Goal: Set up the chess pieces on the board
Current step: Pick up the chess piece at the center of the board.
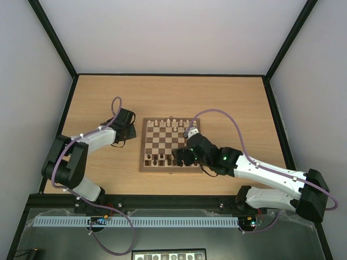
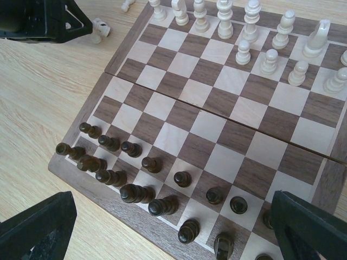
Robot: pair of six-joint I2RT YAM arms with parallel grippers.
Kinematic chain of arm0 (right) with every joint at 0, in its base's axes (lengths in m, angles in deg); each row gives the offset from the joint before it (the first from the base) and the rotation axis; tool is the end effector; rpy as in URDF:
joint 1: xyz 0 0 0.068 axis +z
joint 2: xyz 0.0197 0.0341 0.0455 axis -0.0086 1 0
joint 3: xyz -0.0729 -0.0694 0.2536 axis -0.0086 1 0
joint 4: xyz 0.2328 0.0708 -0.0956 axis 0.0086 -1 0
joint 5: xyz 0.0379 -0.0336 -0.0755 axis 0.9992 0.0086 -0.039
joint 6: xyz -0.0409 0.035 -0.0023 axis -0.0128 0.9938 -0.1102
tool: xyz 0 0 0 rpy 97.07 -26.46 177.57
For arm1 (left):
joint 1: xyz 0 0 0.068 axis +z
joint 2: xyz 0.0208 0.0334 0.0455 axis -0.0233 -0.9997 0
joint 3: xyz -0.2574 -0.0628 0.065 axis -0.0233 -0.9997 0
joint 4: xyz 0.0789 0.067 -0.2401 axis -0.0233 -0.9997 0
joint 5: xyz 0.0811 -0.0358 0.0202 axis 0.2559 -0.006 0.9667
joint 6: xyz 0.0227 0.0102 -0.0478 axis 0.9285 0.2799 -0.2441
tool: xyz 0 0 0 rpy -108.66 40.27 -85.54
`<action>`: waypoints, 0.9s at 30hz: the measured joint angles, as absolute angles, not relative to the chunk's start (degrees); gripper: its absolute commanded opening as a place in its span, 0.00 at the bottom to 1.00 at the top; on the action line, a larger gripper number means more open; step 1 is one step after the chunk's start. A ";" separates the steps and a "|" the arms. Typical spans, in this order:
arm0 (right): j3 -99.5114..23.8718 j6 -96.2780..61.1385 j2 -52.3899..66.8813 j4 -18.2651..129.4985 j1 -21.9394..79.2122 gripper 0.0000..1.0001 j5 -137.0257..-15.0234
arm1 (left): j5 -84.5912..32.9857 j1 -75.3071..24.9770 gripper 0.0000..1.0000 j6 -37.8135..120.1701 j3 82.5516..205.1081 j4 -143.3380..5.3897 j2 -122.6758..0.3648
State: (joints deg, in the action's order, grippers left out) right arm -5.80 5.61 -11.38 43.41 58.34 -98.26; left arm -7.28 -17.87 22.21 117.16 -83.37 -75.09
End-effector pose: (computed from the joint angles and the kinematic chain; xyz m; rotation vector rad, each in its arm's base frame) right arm 0.1326 0.2020 0.2684 -0.3897 2.1379 0.6489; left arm 0.2817 -0.0914 0.1605 -0.3190 2.5111 -0.1179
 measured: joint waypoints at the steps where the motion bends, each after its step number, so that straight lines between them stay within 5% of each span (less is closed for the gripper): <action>1: -5.78 5.61 -11.38 43.48 58.34 0.99 -98.26 | -7.30 -17.87 0.20 22.32 117.29 -83.35 -75.24; 27: -5.74 4.74 -9.54 45.05 58.34 0.99 -98.21 | -7.52 -17.60 0.06 23.26 119.41 -83.13 -78.15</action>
State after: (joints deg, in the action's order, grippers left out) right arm -5.74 4.74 -9.54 45.05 58.34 -98.21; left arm -7.52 -17.60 23.26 119.41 -83.13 -78.15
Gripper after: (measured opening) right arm 0.986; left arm 0.112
